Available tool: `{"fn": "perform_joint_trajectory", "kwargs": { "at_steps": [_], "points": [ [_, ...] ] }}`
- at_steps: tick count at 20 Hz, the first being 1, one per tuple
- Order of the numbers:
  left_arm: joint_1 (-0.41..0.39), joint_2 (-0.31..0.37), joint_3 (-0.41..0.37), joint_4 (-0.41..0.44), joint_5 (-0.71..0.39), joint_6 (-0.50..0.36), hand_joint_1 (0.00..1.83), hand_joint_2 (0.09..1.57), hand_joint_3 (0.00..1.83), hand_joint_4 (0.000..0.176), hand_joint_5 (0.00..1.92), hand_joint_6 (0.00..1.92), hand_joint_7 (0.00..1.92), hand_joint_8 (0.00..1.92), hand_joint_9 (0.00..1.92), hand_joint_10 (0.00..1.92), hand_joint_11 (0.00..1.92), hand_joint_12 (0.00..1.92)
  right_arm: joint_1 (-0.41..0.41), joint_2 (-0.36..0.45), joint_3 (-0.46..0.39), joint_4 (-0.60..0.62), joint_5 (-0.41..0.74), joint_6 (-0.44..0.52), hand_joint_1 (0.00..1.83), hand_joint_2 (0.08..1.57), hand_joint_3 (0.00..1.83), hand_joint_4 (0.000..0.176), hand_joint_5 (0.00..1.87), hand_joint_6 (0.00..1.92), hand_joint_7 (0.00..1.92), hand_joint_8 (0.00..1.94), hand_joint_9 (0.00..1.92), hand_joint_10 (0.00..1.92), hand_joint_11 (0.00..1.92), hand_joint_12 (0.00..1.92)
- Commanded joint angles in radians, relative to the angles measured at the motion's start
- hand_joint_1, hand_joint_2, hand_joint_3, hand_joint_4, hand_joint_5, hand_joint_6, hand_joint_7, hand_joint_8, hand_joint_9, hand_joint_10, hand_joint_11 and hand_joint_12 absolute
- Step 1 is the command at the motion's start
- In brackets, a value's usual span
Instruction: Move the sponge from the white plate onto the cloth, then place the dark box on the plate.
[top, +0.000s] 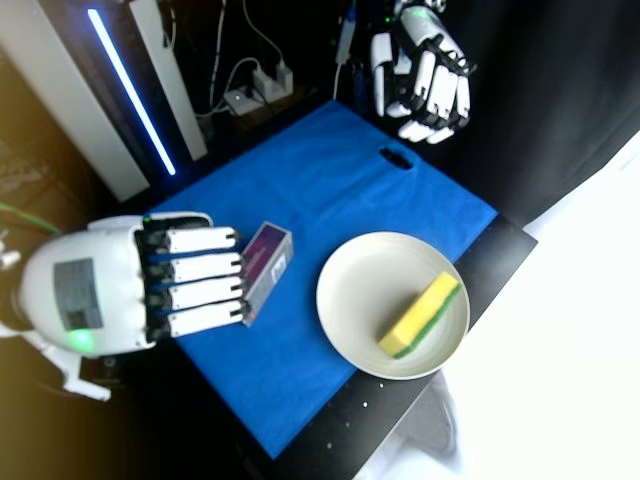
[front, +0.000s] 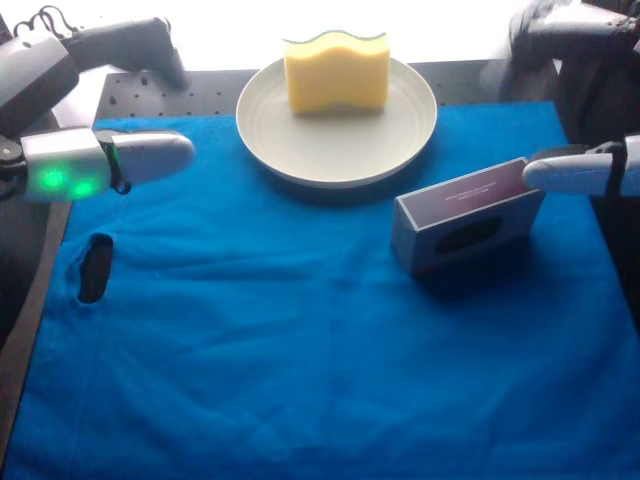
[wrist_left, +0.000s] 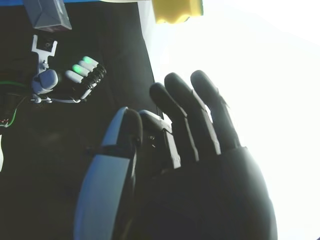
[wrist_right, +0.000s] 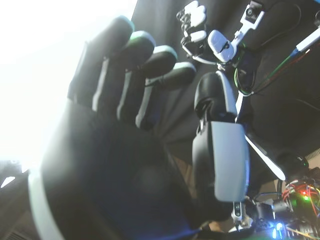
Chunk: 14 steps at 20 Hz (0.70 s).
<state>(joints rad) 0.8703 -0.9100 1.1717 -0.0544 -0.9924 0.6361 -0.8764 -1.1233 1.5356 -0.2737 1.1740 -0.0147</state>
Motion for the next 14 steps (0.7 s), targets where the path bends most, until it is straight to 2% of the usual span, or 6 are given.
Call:
{"fn": "perform_joint_trajectory", "kwargs": {
  "at_steps": [1, 5, 7, 8, 12, 14],
  "points": [
    [-0.013, -0.003, 0.004, -0.019, -0.11, -0.004, 0.53, 1.11, 0.02, 0.092, 0.23, 0.0, 0.14, 0.0, 0.02, 0.0, 0.0, 0.0, 0.005, -0.001, 0.004, 0.058, 0.105, 0.007, 0.7, 0.98, 0.02, 0.176, 0.18, 0.02, 0.06, 0.01, 0.01, 0.0, 0.0, 0.0],
    [-0.078, -0.032, 0.045, 0.001, -0.058, -0.004, 0.53, 1.14, 0.02, 0.096, 0.24, 0.0, 0.13, 0.0, 0.03, 0.01, 0.04, 0.02, 0.005, -0.001, 0.009, 0.058, 0.104, 0.008, 0.69, 0.98, 0.01, 0.176, 0.17, 0.01, 0.06, 0.0, 0.0, 0.0, 0.0, 0.0],
    [-0.183, -0.092, 0.111, 0.052, 0.05, -0.004, 0.55, 1.14, 0.01, 0.078, 0.25, 0.01, 0.15, 0.01, 0.07, 0.02, 0.06, 0.03, 0.005, -0.002, 0.01, 0.057, 0.104, 0.008, 0.7, 0.98, 0.01, 0.176, 0.17, 0.0, 0.06, 0.0, 0.0, 0.0, 0.0, 0.0],
    [-0.248, -0.133, 0.156, 0.087, 0.127, -0.005, 0.56, 1.12, 0.0, 0.108, 0.27, 0.01, 0.16, 0.01, 0.08, 0.02, 0.04, 0.03, 0.004, -0.002, 0.011, 0.056, 0.104, 0.008, 0.69, 0.99, 0.01, 0.176, 0.18, 0.01, 0.07, 0.0, 0.0, 0.0, 0.0, 0.0],
    [-0.378, -0.267, 0.305, 0.159, 0.343, -0.005, 0.57, 1.08, 0.01, 0.149, 0.36, 0.0, 0.24, 0.0, 0.17, 0.01, 0.07, 0.23, 0.003, -0.01, 0.026, 0.044, 0.104, 0.01, 0.69, 0.99, 0.01, 0.176, 0.18, 0.0, 0.07, 0.0, 0.0, 0.0, 0.0, 0.0],
    [-0.429, -0.334, 0.379, 0.194, 0.44, -0.005, 0.65, 1.08, 0.0, 0.104, 0.41, 0.01, 0.32, 0.01, 0.28, 0.01, 0.0, 0.53, 0.003, -0.019, 0.036, 0.038, 0.104, 0.01, 0.7, 0.99, 0.0, 0.176, 0.19, 0.0, 0.07, 0.0, 0.0, 0.0, 0.0, 0.0]
  ]
}}
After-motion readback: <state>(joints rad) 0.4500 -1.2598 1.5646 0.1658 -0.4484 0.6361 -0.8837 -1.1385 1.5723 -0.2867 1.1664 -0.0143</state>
